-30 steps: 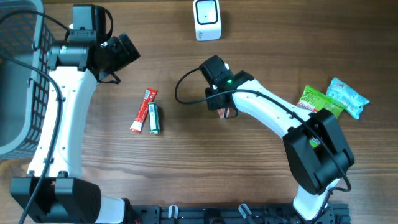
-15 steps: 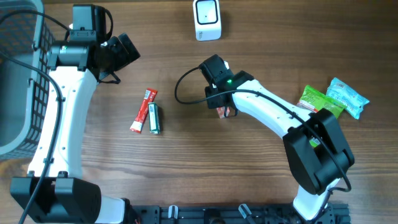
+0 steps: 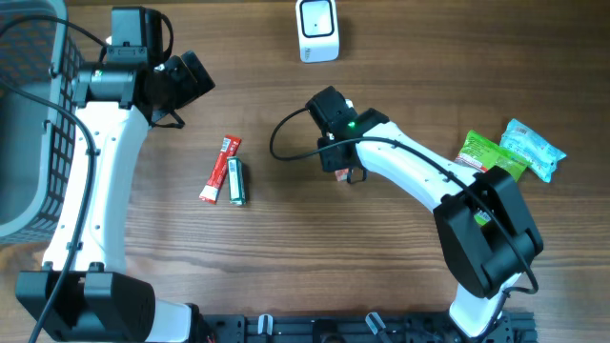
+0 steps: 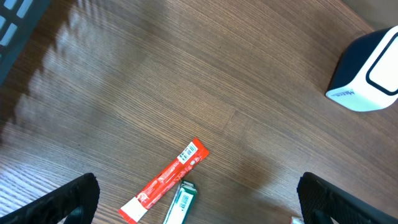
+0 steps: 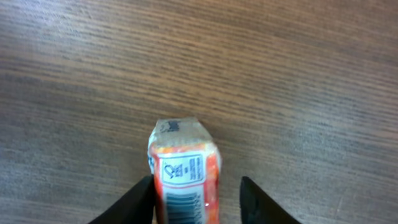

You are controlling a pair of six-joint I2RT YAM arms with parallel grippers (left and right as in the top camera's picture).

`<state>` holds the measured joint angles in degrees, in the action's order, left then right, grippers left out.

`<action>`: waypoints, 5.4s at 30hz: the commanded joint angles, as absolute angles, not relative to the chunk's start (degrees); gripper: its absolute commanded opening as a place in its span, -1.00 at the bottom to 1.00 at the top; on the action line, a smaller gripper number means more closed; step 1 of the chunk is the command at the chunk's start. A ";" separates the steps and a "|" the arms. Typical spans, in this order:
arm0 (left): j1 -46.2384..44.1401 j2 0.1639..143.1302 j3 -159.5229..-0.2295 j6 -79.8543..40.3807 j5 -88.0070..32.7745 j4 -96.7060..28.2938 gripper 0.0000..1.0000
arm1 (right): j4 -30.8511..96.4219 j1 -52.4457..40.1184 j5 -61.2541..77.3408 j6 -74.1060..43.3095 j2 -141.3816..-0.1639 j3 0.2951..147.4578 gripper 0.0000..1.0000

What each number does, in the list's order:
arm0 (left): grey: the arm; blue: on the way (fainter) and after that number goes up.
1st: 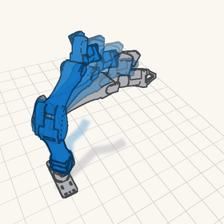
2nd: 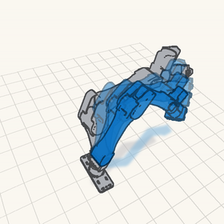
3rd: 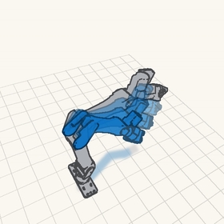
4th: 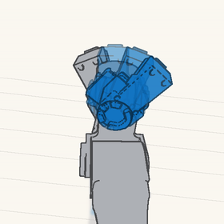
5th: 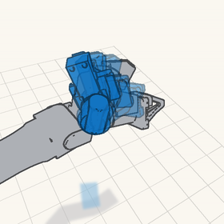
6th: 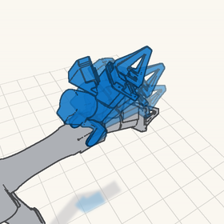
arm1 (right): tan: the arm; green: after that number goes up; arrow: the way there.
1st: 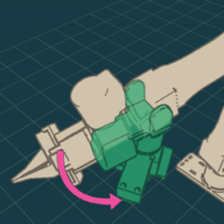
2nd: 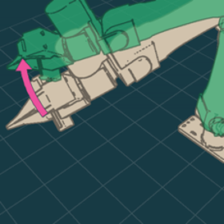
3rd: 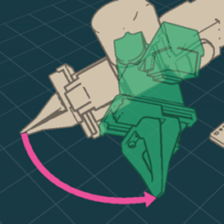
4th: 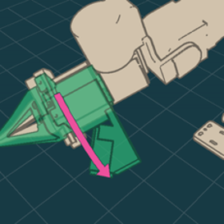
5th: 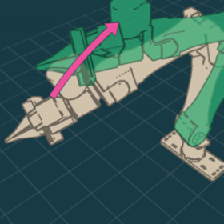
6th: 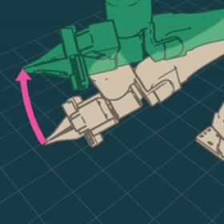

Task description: Scan the item barcode

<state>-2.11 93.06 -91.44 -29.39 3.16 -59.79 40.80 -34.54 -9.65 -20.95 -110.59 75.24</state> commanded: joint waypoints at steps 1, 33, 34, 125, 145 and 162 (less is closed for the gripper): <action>-1.85 92.79 -91.11 -29.15 3.31 -59.66 1.00 | 41.41 -34.41 -8.51 -21.02 -111.68 75.24 -0.20; -1.85 92.79 -91.11 -29.15 3.31 -59.66 1.00 | 38.98 -28.60 -17.19 -20.12 -110.26 75.59 -0.51; -1.85 92.79 -91.11 -29.15 3.31 -59.66 1.00 | 38.46 -28.60 -15.16 -20.14 -110.28 75.31 -0.51; -1.85 92.79 -91.11 -29.15 3.31 -59.66 1.00 | 42.74 -16.82 18.15 -7.46 -111.57 75.61 -0.36; -1.85 92.79 -91.11 -29.15 3.31 -59.66 1.00 | 43.59 -16.58 21.10 -6.04 -114.98 75.35 -0.35; -1.85 92.79 -91.11 -29.15 3.31 -59.66 1.00 | 41.98 -16.47 19.97 -2.50 -101.82 76.84 -0.91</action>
<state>-2.13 93.06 -91.44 -29.39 3.16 -59.79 41.56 -16.34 21.28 -5.58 -109.25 73.97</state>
